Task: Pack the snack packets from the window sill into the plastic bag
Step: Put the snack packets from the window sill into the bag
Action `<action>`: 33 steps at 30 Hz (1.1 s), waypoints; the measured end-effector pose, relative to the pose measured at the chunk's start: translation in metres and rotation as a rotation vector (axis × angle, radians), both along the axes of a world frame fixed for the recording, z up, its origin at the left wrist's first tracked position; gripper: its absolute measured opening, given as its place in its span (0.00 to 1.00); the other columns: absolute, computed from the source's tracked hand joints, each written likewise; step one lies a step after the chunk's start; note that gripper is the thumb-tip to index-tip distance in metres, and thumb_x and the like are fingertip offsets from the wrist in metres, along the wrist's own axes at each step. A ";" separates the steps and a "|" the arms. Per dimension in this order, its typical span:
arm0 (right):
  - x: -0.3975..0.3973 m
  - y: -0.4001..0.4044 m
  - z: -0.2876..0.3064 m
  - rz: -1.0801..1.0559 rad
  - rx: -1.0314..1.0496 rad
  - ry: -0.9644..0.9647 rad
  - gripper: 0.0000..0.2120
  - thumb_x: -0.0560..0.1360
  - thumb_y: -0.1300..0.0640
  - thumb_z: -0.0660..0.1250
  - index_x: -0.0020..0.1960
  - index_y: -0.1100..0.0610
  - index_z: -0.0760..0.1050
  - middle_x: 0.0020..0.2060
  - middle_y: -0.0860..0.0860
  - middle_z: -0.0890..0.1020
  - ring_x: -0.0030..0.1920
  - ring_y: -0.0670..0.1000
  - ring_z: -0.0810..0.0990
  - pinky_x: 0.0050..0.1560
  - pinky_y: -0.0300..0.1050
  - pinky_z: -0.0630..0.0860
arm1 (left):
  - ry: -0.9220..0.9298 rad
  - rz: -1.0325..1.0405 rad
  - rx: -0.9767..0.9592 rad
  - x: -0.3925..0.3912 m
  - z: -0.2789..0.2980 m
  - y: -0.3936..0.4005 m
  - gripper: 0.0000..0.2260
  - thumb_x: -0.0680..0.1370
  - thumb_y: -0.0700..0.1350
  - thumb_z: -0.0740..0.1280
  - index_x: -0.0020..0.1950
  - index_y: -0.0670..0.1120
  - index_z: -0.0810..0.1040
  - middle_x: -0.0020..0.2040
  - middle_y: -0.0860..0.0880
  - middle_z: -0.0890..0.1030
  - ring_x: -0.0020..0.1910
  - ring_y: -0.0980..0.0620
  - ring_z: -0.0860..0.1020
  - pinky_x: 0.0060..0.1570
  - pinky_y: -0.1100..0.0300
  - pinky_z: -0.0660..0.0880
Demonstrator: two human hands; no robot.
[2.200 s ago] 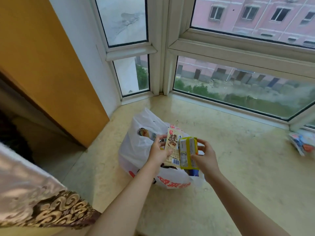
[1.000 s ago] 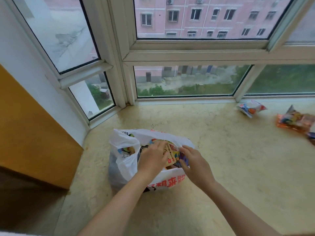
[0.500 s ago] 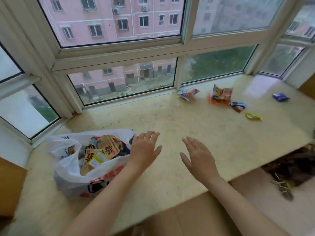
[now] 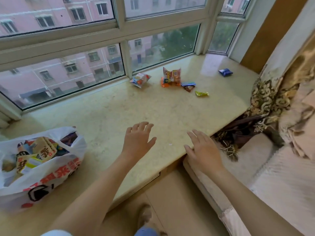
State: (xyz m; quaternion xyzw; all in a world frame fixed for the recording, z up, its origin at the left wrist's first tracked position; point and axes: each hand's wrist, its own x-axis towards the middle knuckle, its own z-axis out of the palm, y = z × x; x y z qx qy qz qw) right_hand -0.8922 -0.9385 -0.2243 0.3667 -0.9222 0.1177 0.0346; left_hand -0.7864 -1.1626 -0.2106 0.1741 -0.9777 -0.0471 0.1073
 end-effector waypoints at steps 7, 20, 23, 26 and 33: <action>-0.070 0.028 -0.011 -0.077 0.047 -0.021 0.28 0.78 0.41 0.50 0.71 0.55 0.68 0.68 0.55 0.72 0.69 0.57 0.69 0.66 0.56 0.69 | -0.052 -0.057 0.025 -0.085 -0.013 0.017 0.24 0.78 0.58 0.61 0.71 0.50 0.68 0.71 0.50 0.70 0.68 0.46 0.70 0.64 0.49 0.65; -0.278 -0.006 -0.023 -0.039 0.174 -0.058 0.29 0.77 0.41 0.49 0.69 0.56 0.70 0.68 0.56 0.72 0.67 0.58 0.71 0.63 0.55 0.70 | -0.124 -0.037 0.145 -0.310 -0.061 -0.008 0.23 0.76 0.56 0.66 0.69 0.49 0.71 0.69 0.48 0.72 0.66 0.44 0.72 0.62 0.48 0.65; -0.326 -0.015 -0.025 -0.037 0.185 -0.071 0.28 0.77 0.42 0.51 0.68 0.57 0.72 0.66 0.56 0.74 0.65 0.58 0.73 0.61 0.55 0.72 | -0.132 -0.034 0.171 -0.364 -0.065 -0.013 0.23 0.77 0.56 0.64 0.70 0.49 0.70 0.70 0.49 0.71 0.66 0.45 0.71 0.63 0.49 0.64; -0.368 -0.024 -0.032 -0.033 0.185 -0.078 0.26 0.76 0.43 0.53 0.66 0.57 0.73 0.65 0.57 0.76 0.64 0.59 0.75 0.60 0.55 0.73 | -0.139 -0.028 0.178 -0.407 -0.070 -0.016 0.23 0.77 0.56 0.64 0.70 0.50 0.69 0.71 0.49 0.70 0.67 0.46 0.70 0.64 0.49 0.63; -0.473 -0.049 -0.086 0.049 0.229 -0.043 0.25 0.74 0.44 0.54 0.63 0.57 0.76 0.61 0.57 0.78 0.60 0.58 0.77 0.56 0.54 0.75 | -0.144 0.036 0.172 -0.475 -0.119 -0.033 0.23 0.76 0.56 0.66 0.68 0.49 0.72 0.67 0.49 0.74 0.64 0.44 0.73 0.61 0.48 0.67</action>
